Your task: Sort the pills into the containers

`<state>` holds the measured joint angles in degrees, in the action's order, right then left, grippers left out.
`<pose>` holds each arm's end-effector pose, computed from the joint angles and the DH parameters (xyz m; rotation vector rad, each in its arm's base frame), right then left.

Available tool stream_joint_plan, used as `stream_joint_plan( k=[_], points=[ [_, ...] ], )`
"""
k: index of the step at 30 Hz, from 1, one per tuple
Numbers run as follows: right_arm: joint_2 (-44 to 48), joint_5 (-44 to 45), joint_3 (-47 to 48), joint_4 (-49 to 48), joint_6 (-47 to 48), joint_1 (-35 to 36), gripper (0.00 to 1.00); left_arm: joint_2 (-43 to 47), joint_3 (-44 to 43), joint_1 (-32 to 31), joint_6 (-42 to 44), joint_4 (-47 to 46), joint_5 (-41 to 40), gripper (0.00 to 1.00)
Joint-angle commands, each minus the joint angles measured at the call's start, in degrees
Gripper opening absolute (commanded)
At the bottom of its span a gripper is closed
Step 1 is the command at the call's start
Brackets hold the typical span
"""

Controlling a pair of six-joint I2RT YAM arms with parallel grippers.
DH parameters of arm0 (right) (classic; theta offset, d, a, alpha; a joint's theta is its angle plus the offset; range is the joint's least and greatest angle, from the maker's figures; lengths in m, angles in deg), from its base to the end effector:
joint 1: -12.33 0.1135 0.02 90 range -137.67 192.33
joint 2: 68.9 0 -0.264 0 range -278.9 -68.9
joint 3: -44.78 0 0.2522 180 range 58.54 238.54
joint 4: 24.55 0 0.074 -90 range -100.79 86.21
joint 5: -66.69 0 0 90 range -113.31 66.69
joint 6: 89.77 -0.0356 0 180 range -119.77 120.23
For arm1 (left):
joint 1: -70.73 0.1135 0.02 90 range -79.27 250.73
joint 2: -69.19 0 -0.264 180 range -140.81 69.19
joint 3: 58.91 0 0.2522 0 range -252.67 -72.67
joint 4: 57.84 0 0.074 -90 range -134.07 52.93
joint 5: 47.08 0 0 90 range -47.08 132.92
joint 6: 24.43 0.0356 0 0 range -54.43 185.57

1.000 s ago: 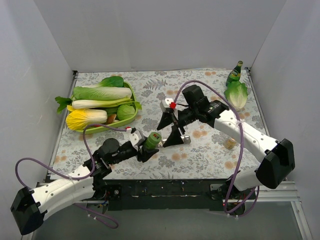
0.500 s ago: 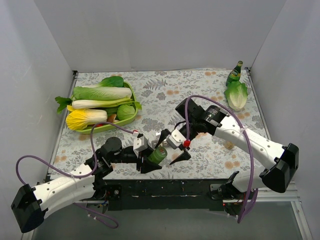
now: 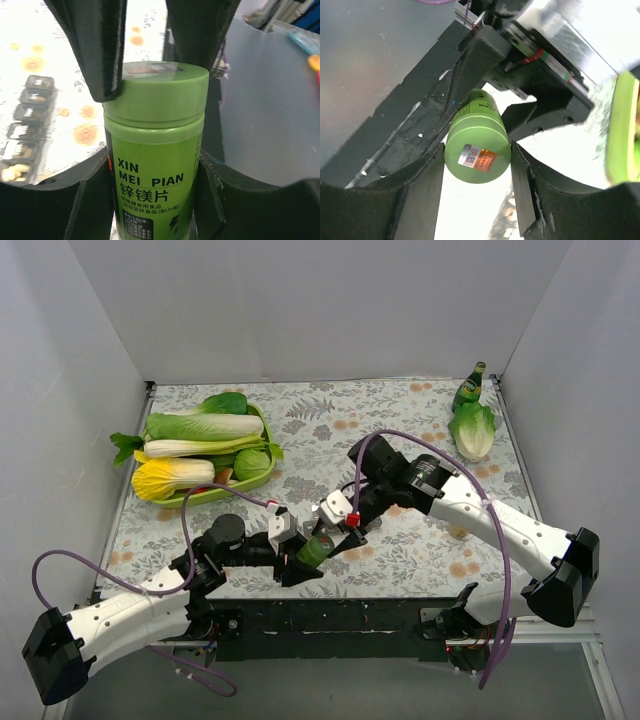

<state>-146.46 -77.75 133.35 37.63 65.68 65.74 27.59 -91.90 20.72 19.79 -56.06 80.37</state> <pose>0.1377 0.2341 0.3457 -2.0816 0.7698 1.0364 0.0943 -0.1461 0.2326 0.6411 1.9862 -1.6982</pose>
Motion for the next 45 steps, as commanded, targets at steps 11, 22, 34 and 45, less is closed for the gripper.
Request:
stream_joint_plan(
  k=[11, 22, 34, 45],
  points=[
    [-2.07, -6.18, -25.13, -45.38, -97.92, -14.29, 0.29, -6.03, -5.12, 0.18, 13.35, -9.45, -40.62, 0.00],
    [1.44, -7.09, -11.36, -29.29, -55.24, -16.93, 0.93, -1.21, 1.37, 0.10, 7.47, -8.49, -20.07, 0.00],
    [8.48, -10.87, -6.17, -3.27, 13.81, -11.67, 0.95, 0.21, 0.06, 0.10, -1.06, -5.50, 0.60, 0.00],
    [9.00, -1.73, -9.59, -4.48, 13.83, -2.17, 0.88, -1.90, -0.90, 0.10, -2.82, -10.16, 2.80, 0.00]
  ],
)
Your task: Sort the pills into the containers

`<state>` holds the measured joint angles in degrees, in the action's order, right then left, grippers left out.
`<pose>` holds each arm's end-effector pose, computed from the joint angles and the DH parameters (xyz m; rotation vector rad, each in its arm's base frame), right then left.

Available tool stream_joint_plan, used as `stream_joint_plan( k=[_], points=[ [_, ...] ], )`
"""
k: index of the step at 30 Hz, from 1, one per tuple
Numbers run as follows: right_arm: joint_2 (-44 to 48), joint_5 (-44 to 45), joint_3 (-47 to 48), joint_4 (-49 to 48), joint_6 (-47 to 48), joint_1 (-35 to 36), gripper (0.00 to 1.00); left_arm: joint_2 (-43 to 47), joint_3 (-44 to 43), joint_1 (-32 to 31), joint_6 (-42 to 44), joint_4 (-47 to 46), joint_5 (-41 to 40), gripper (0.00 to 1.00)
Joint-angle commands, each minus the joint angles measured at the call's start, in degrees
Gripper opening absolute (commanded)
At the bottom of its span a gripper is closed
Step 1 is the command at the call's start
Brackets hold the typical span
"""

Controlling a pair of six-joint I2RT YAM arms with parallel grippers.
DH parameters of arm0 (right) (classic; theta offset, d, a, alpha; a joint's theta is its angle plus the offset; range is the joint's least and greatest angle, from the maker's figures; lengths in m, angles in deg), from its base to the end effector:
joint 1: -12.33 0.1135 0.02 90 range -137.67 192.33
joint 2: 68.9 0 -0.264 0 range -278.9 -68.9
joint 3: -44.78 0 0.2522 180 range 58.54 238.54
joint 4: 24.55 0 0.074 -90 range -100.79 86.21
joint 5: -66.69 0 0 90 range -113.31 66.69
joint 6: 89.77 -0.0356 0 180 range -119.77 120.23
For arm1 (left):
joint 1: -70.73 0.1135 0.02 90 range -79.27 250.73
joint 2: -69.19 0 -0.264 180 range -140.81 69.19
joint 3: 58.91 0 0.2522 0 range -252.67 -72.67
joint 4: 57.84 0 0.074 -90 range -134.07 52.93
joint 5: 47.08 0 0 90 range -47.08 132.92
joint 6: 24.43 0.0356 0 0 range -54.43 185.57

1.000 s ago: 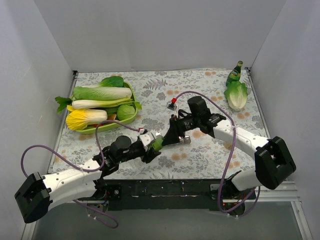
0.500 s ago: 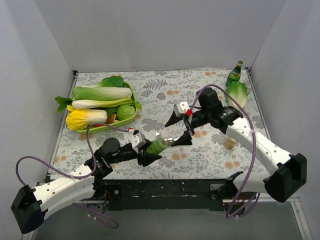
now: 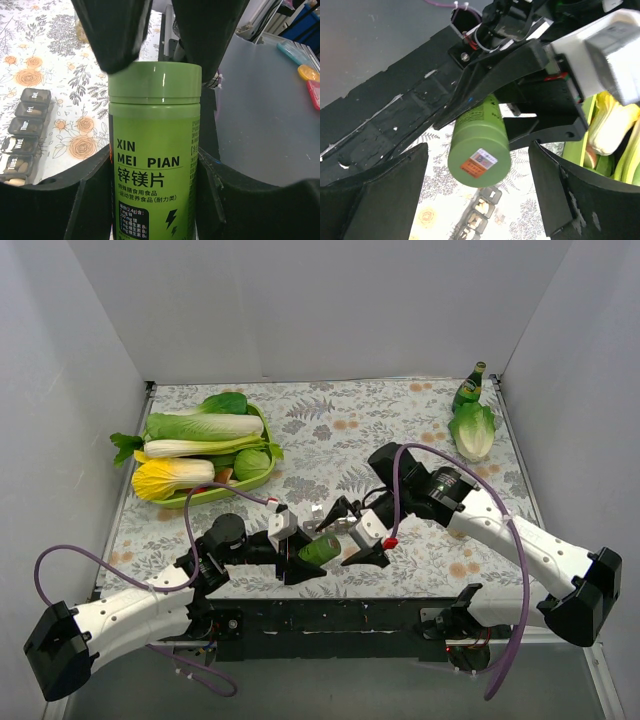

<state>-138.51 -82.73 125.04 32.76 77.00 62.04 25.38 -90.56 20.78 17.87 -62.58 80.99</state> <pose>0.1312 0.2022 0.3406 -2.0134 0.5014 0.9345 0.0972 -0.1498 0.2300 0.6316 1.9460 -1.7391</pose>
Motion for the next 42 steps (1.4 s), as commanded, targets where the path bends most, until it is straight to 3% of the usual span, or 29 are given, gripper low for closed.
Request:
stream_joint_plan(
  k=[1, 7, 11, 13, 14, 15, 17, 18, 21, 22, 23, 25, 29, 30, 32, 34, 36, 39, 42],
  points=[
    [1.05, 3.78, -1.63, -0.74, 1.46, 1.70, 0.87, 0.31, -2.15, 0.03, -1.07, -3.91, 2.19, 0.00],
    [0.87, 6.33, -2.16, -3.91, -3.02, 1.79, 0.73, 0.48, -2.41, 0.03, -1.69, -4.70, 2.37, 0.00],
    [0.79, 5.63, -1.90, -6.18, -11.95, 1.88, 0.48, 0.74, -2.94, 0.03, -0.20, -3.04, -0.44, 0.00],
    [0.87, 5.10, -1.90, -6.90, -16.28, 1.79, 0.43, 1.10, -2.94, 0.03, 1.47, -1.98, -5.17, 0.00],
    [0.87, 5.19, -1.99, -7.68, -19.52, 1.79, 0.35, 1.71, -3.11, 0.03, 2.08, -0.76, -7.37, 0.00],
    [0.70, 5.54, -2.51, -10.04, -28.17, 1.79, 0.32, 1.97, -3.20, 0.03, 3.57, -0.14, -9.48, 0.00],
    [0.17, 6.67, -3.39, -12.07, -36.56, 1.79, 0.29, 2.59, -3.38, 0.03, 4.81, 0.83, -16.51, 0.00],
    [0.00, 7.81, -5.31, -15.65, -49.22, 1.79, 0.29, 3.29, -3.38, 0.03, 5.42, 0.75, -18.97, 0.00],
    [-0.97, 11.33, -9.79, -23.31, -71.16, -0.22, 0.29, 2.77, -3.55, 0.03, 7.44, -0.04, -26.97, 0.00],
    [-1.49, 10.99, -13.73, -28.99, -88.29, -1.88, 0.29, 2.33, -3.64, 0.03, 7.80, -0.39, -28.38, 0.00],
    [-2.37, 8.03, -16.03, -32.44, -96.20, -5.73, 0.29, 1.81, -3.64, 0.03, 8.06, -1.09, -30.22, 0.00],
    [-3.17, 6.77, -17.72, -38.61, -105.40, -8.48, 0.30, 0.05, -3.56, 0.03, 8.15, -1.53, -30.51, 0.00],
    [-3.70, 3.53, -10.62, -37.85, -90.17, -10.51, 0.77, -0.84, -1.89, 0.03, 7.10, -3.46, -26.57, 0.00],
    [-3.61, 2.91, -9.30, -36.45, -85.52, -10.60, 0.82, -0.66, -1.36, 0.03, 6.84, -3.64, -25.51, 0.00],
    [-2.47, 0.98, -6.66, -31.62, -70.98, -10.60, 0.88, 0.30, 0.13, 0.03, 6.40, -4.43, -22.79, 0.00],
    [-0.90, -0.08, -5.86, -28.10, -60.83, -10.60, 0.90, 1.18, 0.84, 0.03, 5.26, -4.70, -18.92, 0.00],
    [0.60, -2.80, -6.20, -24.14, -44.49, -10.60, 0.92, 2.32, 1.45, 0.03, 4.29, -4.61, -14.98, 0.00],
    [3.59, -4.30, -7.70, -24.39, -32.52, -10.43, 0.95, 2.86, 1.28, 0.03, 3.06, -4.26, -11.53, 0.00],
    [2.29, -4.39, -4.91, -19.77, -26.53, -8.94, 0.95, 2.51, 0.58, 0.03, 2.44, -4.09, -8.89, 0.00]
  ],
)
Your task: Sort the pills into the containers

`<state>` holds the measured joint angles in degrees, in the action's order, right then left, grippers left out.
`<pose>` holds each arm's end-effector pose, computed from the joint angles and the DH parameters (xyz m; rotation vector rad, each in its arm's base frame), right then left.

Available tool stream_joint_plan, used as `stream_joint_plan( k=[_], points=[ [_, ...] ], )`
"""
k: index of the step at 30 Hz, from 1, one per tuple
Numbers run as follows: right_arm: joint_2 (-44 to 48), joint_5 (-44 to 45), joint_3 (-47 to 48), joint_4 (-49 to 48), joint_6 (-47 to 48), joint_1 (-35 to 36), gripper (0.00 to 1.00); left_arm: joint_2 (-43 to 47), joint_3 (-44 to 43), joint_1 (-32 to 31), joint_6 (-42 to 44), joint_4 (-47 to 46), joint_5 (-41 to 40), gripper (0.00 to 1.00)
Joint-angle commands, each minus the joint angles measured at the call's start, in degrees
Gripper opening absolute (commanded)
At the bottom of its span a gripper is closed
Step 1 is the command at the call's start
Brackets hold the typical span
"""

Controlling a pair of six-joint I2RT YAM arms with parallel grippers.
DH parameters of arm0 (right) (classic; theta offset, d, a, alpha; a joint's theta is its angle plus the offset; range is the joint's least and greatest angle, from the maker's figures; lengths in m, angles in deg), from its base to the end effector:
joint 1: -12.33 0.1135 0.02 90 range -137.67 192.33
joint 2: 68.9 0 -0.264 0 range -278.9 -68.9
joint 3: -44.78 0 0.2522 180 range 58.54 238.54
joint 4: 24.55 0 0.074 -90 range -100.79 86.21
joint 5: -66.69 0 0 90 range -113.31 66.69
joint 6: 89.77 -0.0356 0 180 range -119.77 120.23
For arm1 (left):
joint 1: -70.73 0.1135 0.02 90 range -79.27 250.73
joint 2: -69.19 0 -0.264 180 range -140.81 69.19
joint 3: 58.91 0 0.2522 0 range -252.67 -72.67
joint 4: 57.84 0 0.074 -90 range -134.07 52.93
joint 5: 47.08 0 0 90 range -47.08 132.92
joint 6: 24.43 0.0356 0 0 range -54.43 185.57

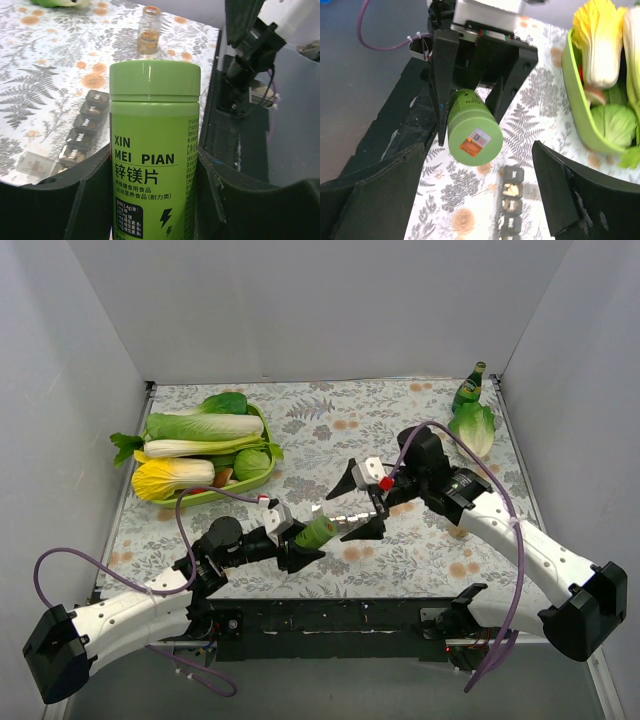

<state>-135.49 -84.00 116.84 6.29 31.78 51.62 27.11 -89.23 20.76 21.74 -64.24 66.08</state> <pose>0.1729 0.1816 0.3406 -1.6027 1.0917 1.1398 0.1033 -0.1447 0.2291 0.4517 1.8617 -1.5158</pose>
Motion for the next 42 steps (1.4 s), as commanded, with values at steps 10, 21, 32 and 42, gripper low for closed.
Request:
stream_joint_plan(
  k=[10, 21, 32, 42],
  points=[
    [-4.61, 2.94, 5.07, 13.59, 25.05, 9.23, 0.89, -0.54, -2.08, 0.05, -1.52, -3.39, 6.99, 0.00],
    [-3.99, 7.95, 3.57, 11.13, 22.24, 10.19, 0.67, -0.80, -1.64, 0.05, -2.49, -5.15, 7.34, 0.00],
    [-2.41, 8.21, 4.63, 14.20, 20.92, 9.93, 0.29, -0.89, -1.55, 0.05, -3.71, -5.24, 3.66, 0.44],
    [-0.91, 18.82, 3.13, 20.08, 12.84, -4.82, 0.25, 6.13, -2.86, 0.14, -2.75, 5.38, -11.87, 0.98]
  ],
)
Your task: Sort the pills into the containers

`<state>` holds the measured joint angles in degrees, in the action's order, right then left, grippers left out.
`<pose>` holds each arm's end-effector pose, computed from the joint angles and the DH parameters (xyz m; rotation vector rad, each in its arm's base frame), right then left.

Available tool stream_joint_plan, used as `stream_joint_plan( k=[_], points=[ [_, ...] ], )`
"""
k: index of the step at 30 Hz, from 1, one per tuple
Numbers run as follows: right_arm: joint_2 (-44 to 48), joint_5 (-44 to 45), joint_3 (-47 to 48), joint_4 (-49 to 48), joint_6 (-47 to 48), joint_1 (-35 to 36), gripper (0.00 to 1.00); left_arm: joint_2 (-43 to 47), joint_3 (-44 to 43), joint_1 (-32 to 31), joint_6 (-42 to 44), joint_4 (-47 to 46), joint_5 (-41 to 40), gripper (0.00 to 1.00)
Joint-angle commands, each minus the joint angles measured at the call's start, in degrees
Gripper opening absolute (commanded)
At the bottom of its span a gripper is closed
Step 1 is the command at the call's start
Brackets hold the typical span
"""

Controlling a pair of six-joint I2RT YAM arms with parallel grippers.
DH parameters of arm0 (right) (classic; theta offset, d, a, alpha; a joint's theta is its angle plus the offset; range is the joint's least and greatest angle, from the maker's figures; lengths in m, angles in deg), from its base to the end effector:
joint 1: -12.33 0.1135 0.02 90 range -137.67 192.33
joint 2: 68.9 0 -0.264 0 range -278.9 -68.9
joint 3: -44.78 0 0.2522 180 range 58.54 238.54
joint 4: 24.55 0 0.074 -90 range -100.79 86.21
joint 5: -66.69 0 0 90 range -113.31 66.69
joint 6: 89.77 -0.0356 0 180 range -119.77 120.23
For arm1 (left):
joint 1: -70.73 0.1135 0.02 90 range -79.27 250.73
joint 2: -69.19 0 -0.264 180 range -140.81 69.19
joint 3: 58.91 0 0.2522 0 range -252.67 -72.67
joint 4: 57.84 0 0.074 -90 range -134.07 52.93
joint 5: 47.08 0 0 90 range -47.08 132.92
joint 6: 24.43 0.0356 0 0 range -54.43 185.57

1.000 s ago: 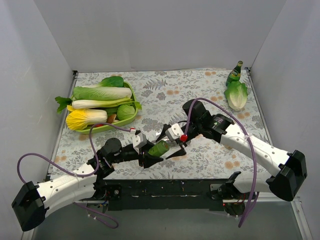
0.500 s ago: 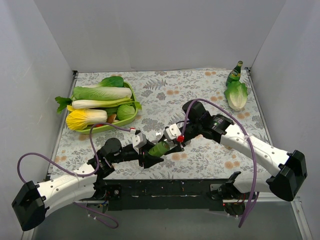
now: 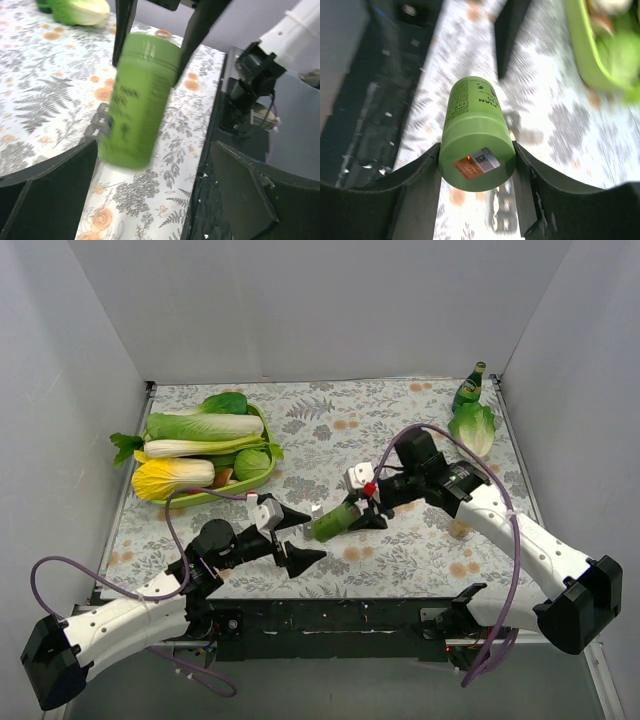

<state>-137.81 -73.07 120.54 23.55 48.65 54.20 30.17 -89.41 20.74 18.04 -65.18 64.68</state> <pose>0.1668 0.1860 0.3259 -1.7953 1.1654 0.9156 0.1001 -0.1397 0.2401 0.3808 1.8079 -1.5675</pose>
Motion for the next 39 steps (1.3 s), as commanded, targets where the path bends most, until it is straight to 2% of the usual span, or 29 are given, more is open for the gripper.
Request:
stream_joint_plan(
  k=[1, 2, 5, 7, 10, 16, 20, 24, 27, 28, 33, 34, 37, 39],
  points=[
    [0.97, 11.14, -0.82, 3.53, -3.60, -11.16, 0.25, 3.60, -3.04, 0.16, 0.95, 9.99, -12.51, 0.98],
    [0.70, 17.35, -1.09, 4.05, -2.99, -13.19, 0.25, 4.39, -3.48, 0.16, 1.03, 11.86, -14.27, 0.98],
    [-0.79, 26.33, -1.09, 7.04, -0.35, -21.72, 0.25, 4.75, -5.85, 0.25, 1.03, 19.06, -20.16, 0.98],
    [-3.24, 29.70, 0.14, 9.05, 1.14, -28.11, 0.26, 4.22, -7.35, 0.16, 1.03, 23.36, -23.06, 0.98],
    [-7.71, 34.54, 2.59, 10.82, 2.90, -35.86, 0.26, 3.52, -7.35, 0.16, 1.56, 22.69, -22.11, 0.98],
    [-16.34, 42.54, 7.43, 11.62, 4.40, -45.02, 0.27, 1.06, -8.14, 0.16, 2.35, 22.86, -21.85, 0.98],
    [-20.65, 46.93, 10.06, 11.27, 5.01, -47.58, 0.29, 2.11, -7.88, 0.16, 2.44, 22.95, -21.85, 0.98],
    [-24.51, 46.86, 12.53, 12.93, 5.28, -48.90, 0.36, 2.55, -7.70, 0.16, 2.27, 22.51, -22.11, 0.98],
    [-25.66, 45.19, 14.37, 14.60, 5.19, -48.90, 0.49, 2.11, -7.88, 0.16, 1.56, 22.86, -22.11, 0.98],
    [-25.58, 44.75, 14.81, 15.48, 5.10, -48.90, 0.59, 2.20, -7.96, 0.16, 0.87, 22.86, -22.02, 0.98],
    [-24.00, 40.71, 18.77, 18.11, 5.71, -48.90, 0.80, 2.55, -7.97, 0.16, -3.09, 22.77, -21.85, 0.98],
    [-23.56, 40.18, 20.34, 18.73, 6.67, -48.90, 0.87, 2.55, -7.97, 0.25, -4.40, 22.69, -21.85, 0.98],
    [-21.54, 35.71, 21.76, 20.14, 10.01, -48.64, 0.88, 2.03, -8.23, 0.25, -9.59, 23.03, -21.85, 0.98],
    [-19.53, 28.95, 21.41, 24.96, 18.86, -47.85, 0.89, 1.32, -8.58, 0.34, -13.19, 23.73, -21.85, 0.98]
  ],
)
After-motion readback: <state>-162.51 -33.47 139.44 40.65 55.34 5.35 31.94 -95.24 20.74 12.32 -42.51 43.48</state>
